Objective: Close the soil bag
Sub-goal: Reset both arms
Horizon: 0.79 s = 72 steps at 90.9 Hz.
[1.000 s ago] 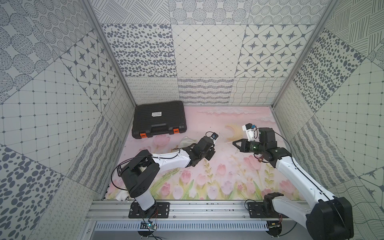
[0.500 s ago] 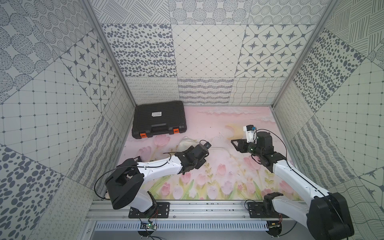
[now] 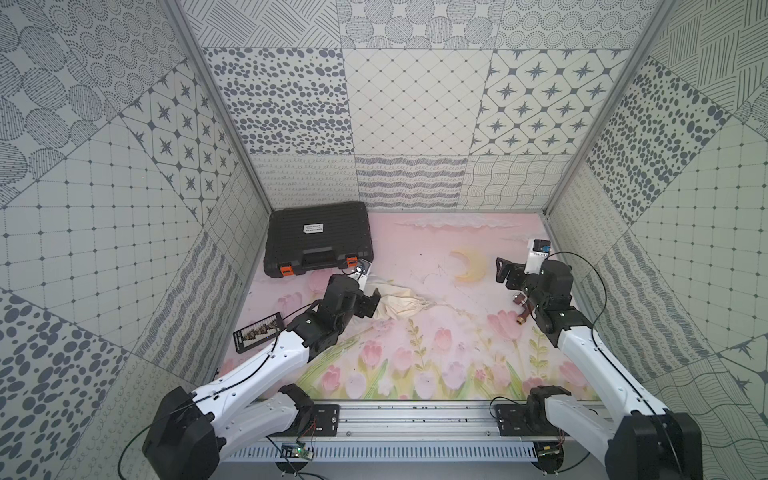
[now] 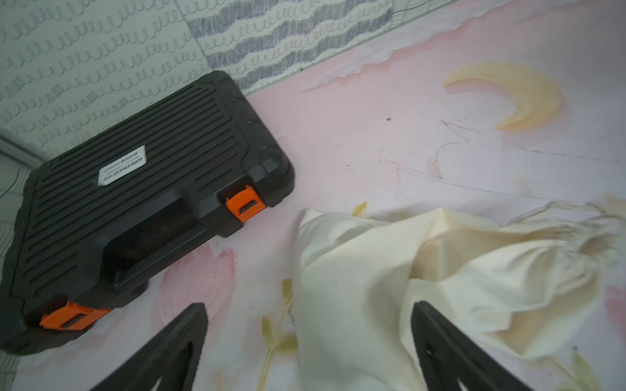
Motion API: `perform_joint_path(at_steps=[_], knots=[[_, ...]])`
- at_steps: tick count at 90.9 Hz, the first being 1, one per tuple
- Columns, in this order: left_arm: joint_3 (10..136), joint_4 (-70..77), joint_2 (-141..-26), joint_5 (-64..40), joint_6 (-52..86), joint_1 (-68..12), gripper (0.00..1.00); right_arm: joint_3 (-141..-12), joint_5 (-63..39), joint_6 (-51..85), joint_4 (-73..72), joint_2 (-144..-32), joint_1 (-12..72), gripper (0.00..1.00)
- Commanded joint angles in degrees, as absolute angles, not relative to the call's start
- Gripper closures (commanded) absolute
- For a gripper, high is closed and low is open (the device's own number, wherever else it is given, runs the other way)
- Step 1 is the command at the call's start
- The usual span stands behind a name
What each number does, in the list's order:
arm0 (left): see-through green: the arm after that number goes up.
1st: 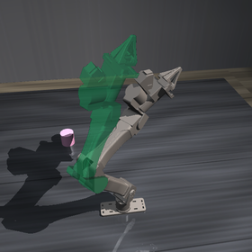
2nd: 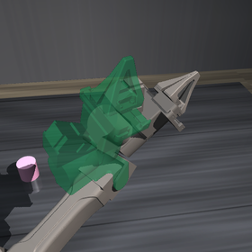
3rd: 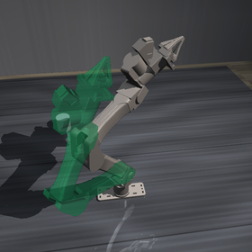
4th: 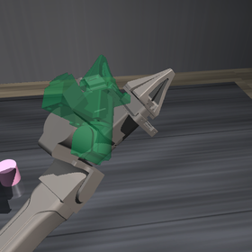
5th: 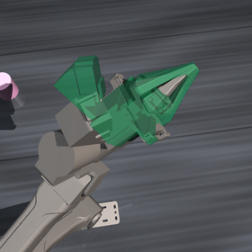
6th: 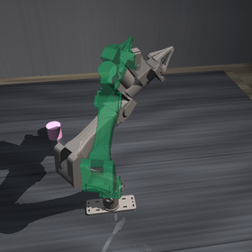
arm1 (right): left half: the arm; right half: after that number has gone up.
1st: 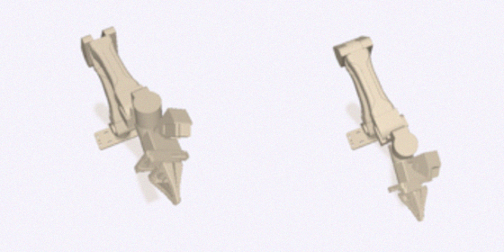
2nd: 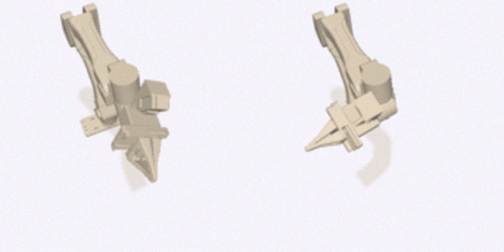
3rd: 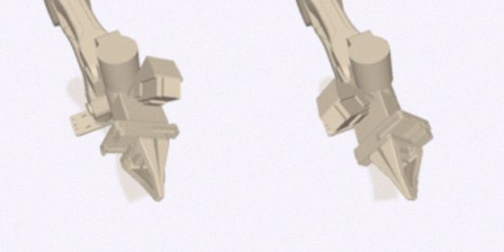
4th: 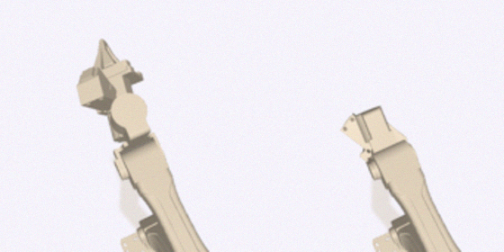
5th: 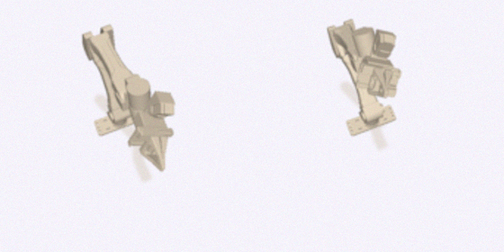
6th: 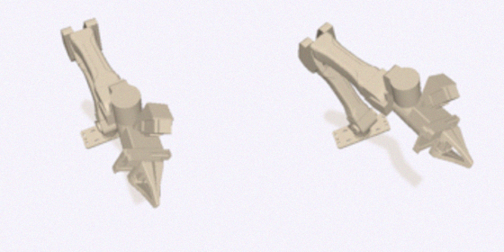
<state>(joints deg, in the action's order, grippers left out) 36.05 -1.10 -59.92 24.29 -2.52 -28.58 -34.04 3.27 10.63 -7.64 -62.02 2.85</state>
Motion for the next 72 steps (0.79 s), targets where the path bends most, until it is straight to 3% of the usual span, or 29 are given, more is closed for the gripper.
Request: perform_joint_path(at_steps=[1, 17, 36, 49, 59, 72], knots=[[32.07, 12.3, -62.13, 24.91, 3.3, -17.65, 0.02, -29.89, 12.0, 7.12, -23.44, -66.5, 2.4, 0.03], [26.17, 24.93, -69.07, 18.51, 6.07, -10.11, 0.02, -23.27, 14.05, 4.51, -38.69, -72.58, 2.24, 0.03], [20.64, 45.65, -80.13, 16.15, 0.81, -9.03, 0.01, -24.12, 6.93, 5.0, -37.69, -75.79, 1.1, 0.03], [16.8, 57.69, -84.59, 12.97, -1.03, -8.45, 0.01, -14.85, 5.36, 3.82, -60.59, -83.13, 1.75, 0.03], [15.99, 66.86, -91.89, 7.08, -1.56, -6.24, 0.01, -14.48, 2.79, 2.88, -68.49, -90.56, 1.83, 0.03], [20.92, 55.2, -90.76, 2.49, -0.6, -4.51, 0.01, -20.54, 2.7, 2.77, -53.79, -89.08, 1.94, 0.03]])
